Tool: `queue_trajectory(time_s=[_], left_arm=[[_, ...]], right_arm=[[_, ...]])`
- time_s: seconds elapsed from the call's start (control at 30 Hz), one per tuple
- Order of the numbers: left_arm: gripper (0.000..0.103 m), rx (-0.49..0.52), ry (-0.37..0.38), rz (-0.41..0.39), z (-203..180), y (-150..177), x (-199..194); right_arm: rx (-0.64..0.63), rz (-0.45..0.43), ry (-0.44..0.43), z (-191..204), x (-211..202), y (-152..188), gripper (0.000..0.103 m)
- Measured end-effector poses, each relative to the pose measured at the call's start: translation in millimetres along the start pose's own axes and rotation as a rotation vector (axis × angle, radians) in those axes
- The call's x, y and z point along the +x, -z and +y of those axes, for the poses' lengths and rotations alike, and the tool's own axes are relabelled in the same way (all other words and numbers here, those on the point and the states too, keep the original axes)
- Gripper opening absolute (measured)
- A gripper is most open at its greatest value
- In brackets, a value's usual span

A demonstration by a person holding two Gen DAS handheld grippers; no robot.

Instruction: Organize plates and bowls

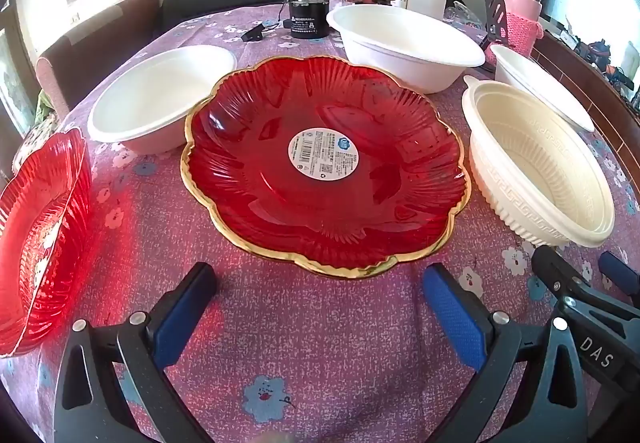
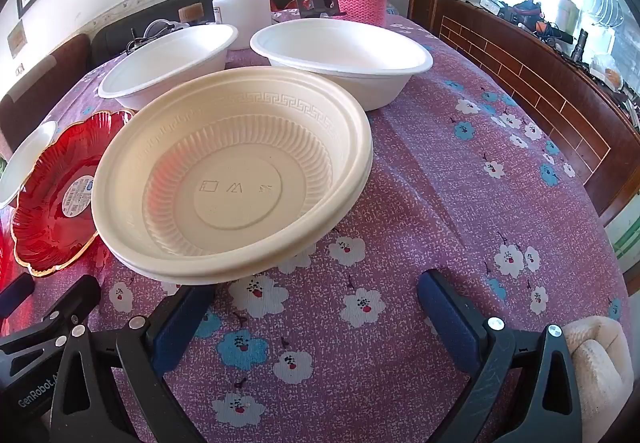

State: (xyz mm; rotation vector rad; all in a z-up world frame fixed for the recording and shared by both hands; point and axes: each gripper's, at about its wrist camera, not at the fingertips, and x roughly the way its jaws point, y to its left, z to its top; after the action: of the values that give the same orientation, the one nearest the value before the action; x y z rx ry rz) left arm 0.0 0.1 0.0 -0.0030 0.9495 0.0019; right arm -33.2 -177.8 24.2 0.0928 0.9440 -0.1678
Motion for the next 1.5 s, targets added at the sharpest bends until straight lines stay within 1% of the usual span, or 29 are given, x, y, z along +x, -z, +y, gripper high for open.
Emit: queue_trajectory(time_s=[0.13,0.2,0.27,0.33,0.37,0.43,0.53,0.73,1.5], left_arm=[[0.103,-0.016,0.007,-0.007,6,1,-1],[0.103,-0.016,-0.005,-0.005,6,3,-7],[0.103,-0.008,-0.013,0.022,4,-1,-3],[0.103,0.026,0.010,0.064,6,-4,-2],[0.103,0.042,0.009,0.079,1,-6,1],[0.103,0.068,0.028,0.093,3,-2,-2],[0.103,0.069,0.027,0.058,4,11,-10],[0.103,0.065,0.034,0.040,8,20,-16],[0.103,0.062,0.031,0.039,7,20,-19]], right_arm=[[0.000,-0.003,0.000,0,0,0,0.102],[0.000,-0.002,0.000,0,0,0,0.102],[0.001,-0.002,-0.001,0,0,0,0.102],[0.000,-0.002,0.000,0,0,0,0.102],[0.000,-0.002,0.000,0,0,0,0.102],[0.000,-0.001,0.000,0,0,0,0.102],[0.000,-0.002,0.000,0,0,0,0.102],[0.001,-0.002,0.002,0,0,0,0.102],[0.002,-0.002,0.002,0,1,0,0.102]])
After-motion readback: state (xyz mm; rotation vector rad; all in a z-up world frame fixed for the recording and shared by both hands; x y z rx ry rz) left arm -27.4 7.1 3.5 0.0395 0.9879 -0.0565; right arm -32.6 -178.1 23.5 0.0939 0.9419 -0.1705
